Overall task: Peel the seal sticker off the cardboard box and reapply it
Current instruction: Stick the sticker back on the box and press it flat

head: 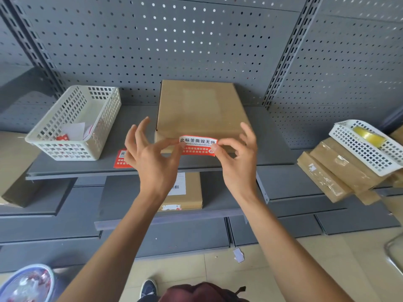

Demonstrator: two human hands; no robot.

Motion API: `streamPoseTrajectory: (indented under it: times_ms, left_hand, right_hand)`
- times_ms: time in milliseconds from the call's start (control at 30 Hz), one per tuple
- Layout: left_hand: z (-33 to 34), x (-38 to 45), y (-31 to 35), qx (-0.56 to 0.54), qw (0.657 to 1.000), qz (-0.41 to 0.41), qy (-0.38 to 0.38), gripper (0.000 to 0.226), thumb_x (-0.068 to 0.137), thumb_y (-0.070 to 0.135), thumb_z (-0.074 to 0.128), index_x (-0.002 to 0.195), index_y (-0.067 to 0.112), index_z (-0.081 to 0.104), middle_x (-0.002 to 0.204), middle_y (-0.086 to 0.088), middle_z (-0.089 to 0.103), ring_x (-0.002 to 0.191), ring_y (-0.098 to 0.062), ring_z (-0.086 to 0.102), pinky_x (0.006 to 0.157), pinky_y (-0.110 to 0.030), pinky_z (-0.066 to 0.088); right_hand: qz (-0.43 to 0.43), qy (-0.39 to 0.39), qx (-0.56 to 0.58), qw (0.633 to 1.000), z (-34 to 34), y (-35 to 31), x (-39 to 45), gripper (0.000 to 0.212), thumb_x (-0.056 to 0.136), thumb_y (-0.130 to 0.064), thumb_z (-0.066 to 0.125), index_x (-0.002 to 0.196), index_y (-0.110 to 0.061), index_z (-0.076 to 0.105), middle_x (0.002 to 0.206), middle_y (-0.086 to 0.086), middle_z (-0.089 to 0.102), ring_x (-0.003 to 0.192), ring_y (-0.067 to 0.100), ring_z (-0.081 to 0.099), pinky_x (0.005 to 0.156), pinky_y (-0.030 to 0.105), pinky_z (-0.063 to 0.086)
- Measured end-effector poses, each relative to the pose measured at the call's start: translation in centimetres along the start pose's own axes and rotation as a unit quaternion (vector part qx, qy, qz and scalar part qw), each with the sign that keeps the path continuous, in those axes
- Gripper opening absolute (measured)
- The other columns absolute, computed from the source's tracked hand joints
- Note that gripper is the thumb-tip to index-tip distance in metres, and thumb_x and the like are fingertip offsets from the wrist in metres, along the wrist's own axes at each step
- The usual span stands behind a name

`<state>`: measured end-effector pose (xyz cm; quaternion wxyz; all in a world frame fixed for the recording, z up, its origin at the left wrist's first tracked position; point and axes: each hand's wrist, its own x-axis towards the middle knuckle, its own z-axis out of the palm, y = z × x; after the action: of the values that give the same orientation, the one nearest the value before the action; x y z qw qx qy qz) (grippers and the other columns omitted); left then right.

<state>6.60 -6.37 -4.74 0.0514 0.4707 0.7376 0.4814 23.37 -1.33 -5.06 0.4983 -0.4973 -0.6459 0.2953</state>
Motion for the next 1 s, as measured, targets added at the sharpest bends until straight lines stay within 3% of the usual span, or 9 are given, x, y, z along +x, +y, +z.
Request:
streamPoseTrajectory:
  times_ms: [133,267,467,633,733,833,900,1000]
  left_hand:
    - [0.5,-0.5,0.0,-0.015,0.998,-0.056,-0.030,0.011,0.086,0.041,0.078,0.096,0.037,0.080,0.166,0.003,0.027,0.155,-0.021,0.010,0.118,-0.049,0.010]
    - [1.0,-1.2,0.0,-0.032,0.995,-0.080,-0.046,0.015,0.085,0.046,0.078,0.095,0.034,0.079,0.165,0.005,0.028,0.151,-0.016,0.014,0.112,-0.037,0.009]
    - [1.6,-1.2,0.2,-0.037,0.995,-0.088,-0.035,0.027,0.083,0.049,0.079,0.103,0.031,0.077,0.158,0.008,0.035,0.143,-0.015,0.022,0.111,-0.036,0.017]
    - [1.8,-1.4,0.6,-0.038,0.995,-0.088,-0.033,0.014,0.084,0.043,0.079,0.096,0.035,0.080,0.162,0.004,0.035,0.145,-0.020,0.025,0.106,-0.035,0.014]
    - [1.7,-1.2,0.8,-0.060,0.994,-0.093,-0.023,0.015,0.085,0.043,0.078,0.097,0.034,0.080,0.161,0.003,0.036,0.146,-0.020,0.026,0.108,-0.036,0.016]
    - [1.4,-0.9,1.2,-0.083,0.993,-0.089,-0.005,0.008,0.085,0.044,0.077,0.091,0.040,0.078,0.161,0.004,0.036,0.147,-0.020,0.027,0.119,-0.048,0.021]
    - [1.2,-0.6,1.7,-0.106,0.991,-0.087,0.000,0.006,0.084,0.045,0.077,0.083,0.048,0.072,0.161,0.006,0.036,0.147,-0.018,0.028,0.120,-0.054,0.023]
    - [0.7,-0.1,2.5,-0.126,0.989,-0.078,0.009,0.014,0.081,0.044,0.079,0.075,0.051,0.067,0.160,0.007,0.036,0.147,-0.017,0.029,0.119,-0.053,0.024]
  right_hand:
    - [-0.003,0.015,0.012,1.000,-0.1,0.2,-0.8,0.014,0.085,-0.025,0.078,0.080,-0.037,0.073,0.167,-0.005,0.008,0.153,0.008,0.013,0.115,0.011,0.016]
    - [0.028,0.004,0.035,0.999,-0.3,0.7,-0.6,0.013,0.084,-0.021,0.079,0.079,-0.032,0.075,0.168,-0.005,0.002,0.151,-0.004,0.010,0.111,0.004,0.013]
    - [0.027,-0.019,0.027,0.999,-0.4,1.3,0.2,0.016,0.083,-0.018,0.079,0.078,-0.033,0.074,0.169,-0.006,0.001,0.149,-0.009,0.010,0.117,0.015,0.019]
    - [0.027,-0.011,0.028,0.999,-0.4,1.5,0.3,0.014,0.083,-0.020,0.080,0.079,-0.032,0.075,0.168,-0.007,0.003,0.150,-0.006,0.013,0.121,0.026,0.022]
    - [0.026,0.000,0.021,0.999,-0.2,1.3,0.4,0.009,0.082,-0.022,0.080,0.080,-0.030,0.077,0.168,-0.007,0.007,0.151,0.000,0.014,0.116,0.015,0.019]
    - [0.013,0.013,0.009,1.000,0.0,0.8,0.6,0.005,0.081,-0.023,0.079,0.081,-0.027,0.077,0.167,-0.004,0.010,0.150,0.004,0.017,0.109,0.006,0.016]
    - [0.006,0.027,-0.001,1.000,0.0,0.2,1.0,0.004,0.081,-0.023,0.078,0.080,-0.027,0.077,0.167,-0.004,0.013,0.148,0.006,0.020,0.109,0.010,0.018]
    - [-0.007,0.056,-0.031,0.998,-0.1,-0.8,1.5,0.002,0.081,-0.029,0.077,0.078,-0.029,0.077,0.165,-0.008,0.019,0.143,0.012,0.025,0.111,0.028,0.028]
